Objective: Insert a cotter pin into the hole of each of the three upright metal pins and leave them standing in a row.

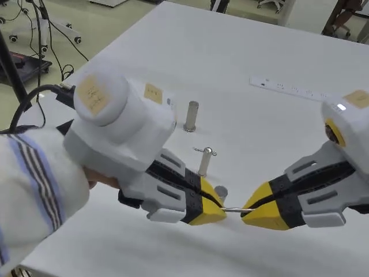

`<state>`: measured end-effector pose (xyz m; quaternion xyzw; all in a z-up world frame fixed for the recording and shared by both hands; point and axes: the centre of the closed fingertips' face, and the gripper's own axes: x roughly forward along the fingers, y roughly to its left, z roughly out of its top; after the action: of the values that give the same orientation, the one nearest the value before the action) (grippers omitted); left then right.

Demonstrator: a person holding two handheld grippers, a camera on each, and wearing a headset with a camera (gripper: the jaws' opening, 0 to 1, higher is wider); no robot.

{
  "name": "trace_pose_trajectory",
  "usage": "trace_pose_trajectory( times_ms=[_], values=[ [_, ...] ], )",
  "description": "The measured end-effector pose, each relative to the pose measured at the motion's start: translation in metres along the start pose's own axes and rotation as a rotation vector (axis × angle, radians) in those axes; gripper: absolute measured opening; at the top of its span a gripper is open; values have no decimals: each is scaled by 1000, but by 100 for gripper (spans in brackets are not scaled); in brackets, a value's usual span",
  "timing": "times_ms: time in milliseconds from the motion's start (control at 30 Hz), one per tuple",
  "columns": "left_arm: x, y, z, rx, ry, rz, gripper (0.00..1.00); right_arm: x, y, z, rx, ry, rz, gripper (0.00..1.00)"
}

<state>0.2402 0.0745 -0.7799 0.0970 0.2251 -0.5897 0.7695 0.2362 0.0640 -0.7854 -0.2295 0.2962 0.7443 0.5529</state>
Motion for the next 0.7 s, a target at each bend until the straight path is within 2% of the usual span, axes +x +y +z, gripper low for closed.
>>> trace_pose_trajectory(
  times_ms=[67,100,167,400,700],
  values=[
    [-1,4,5,105,-32,26,1,0,-2,0,8,-5,-6,4],
    [-1,7,4,99,-32,47,2,-1,-5,-1,12,-6,-17,4],
    [-1,8,3,67,-39,48,3,-3,-9,-2,20,-9,-29,4],
    [0,22,-1,82,-60,114,17,-7,-21,-11,50,-9,-73,4],
    [5,43,-12,28,-57,185,20,-10,-41,-30,80,30,-136,4]
  ],
)
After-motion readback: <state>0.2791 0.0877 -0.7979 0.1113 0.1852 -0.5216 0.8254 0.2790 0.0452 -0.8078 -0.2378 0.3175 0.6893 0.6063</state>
